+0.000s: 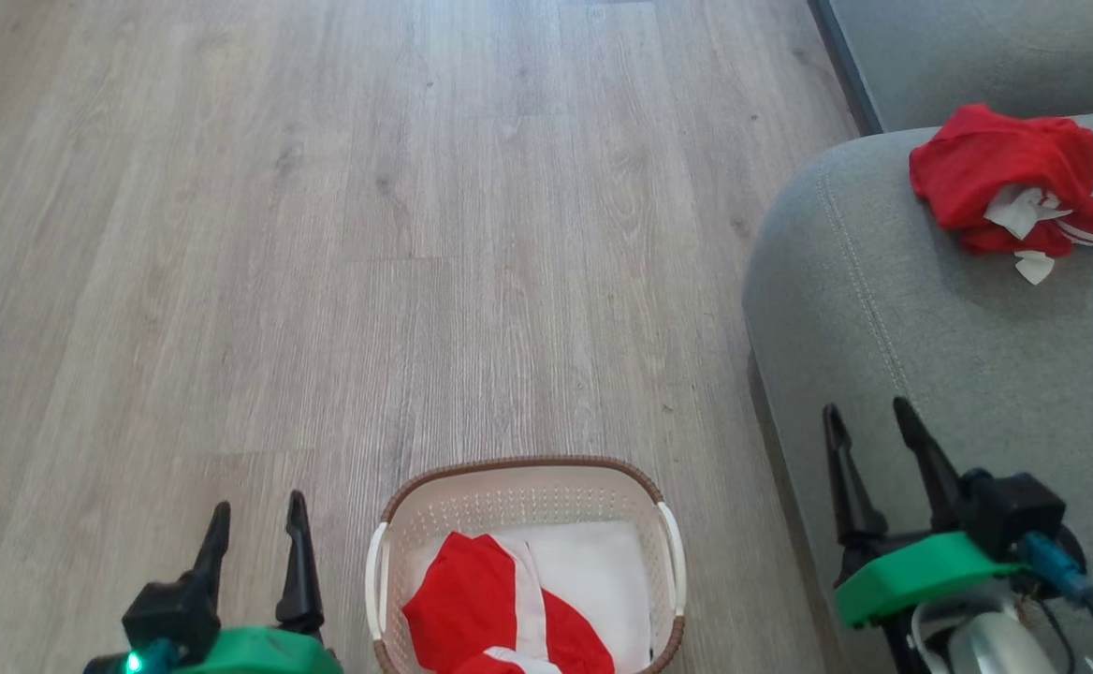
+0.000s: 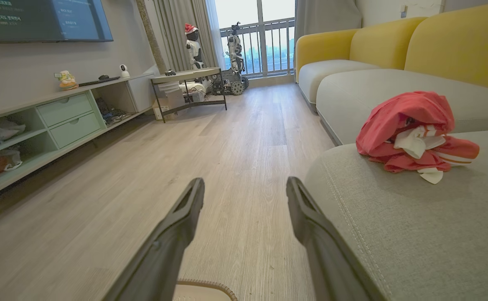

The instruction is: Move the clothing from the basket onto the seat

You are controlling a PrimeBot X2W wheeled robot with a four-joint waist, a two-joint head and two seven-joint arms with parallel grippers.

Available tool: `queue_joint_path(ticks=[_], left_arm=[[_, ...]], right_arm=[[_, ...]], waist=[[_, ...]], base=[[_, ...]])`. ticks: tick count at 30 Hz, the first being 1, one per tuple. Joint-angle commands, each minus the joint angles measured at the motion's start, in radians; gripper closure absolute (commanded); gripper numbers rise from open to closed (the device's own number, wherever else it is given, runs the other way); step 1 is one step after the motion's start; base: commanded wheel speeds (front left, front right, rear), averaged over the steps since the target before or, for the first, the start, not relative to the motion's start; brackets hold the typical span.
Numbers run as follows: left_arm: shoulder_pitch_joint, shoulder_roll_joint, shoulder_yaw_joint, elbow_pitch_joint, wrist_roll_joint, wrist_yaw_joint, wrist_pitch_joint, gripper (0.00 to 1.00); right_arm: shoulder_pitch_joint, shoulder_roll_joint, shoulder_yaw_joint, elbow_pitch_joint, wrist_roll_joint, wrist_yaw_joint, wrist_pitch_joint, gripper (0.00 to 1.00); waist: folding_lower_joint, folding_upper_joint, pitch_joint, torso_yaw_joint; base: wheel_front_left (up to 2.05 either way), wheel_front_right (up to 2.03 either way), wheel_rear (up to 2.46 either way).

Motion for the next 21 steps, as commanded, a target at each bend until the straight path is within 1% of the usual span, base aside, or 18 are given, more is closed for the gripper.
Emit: queue_joint_path(ticks=[1,13,21], left_arm=[[-0.026,-0.006,0.045,-0.021,0.01,-0.009,-0.013,0.0],[-0.024,-0.034,0.089,0.008,0.039,-0.044,-0.013,0.0],[-0.024,-0.044,0.102,0.012,0.056,-0.058,-0.013,0.0]], right_arm=[[-0.02,0.005,0.034,-0.042,0.005,0.0,-0.007,0.0],[-0.015,0.005,0.037,-0.037,0.01,0.0,-0.007,0.0],[-0.017,0.005,0.035,-0.036,0.013,0.0,-0.007,0.0]], waist=[[0.0001,-0.0001,0.0,-0.002],[0.0001,-0.0001,0.003,0.003],[0.0001,-0.0001,0.007,0.007]], base=[[0.0,0.0,0.0],[0.0,0.0,0.0],[0.0,0.0,0.0]])
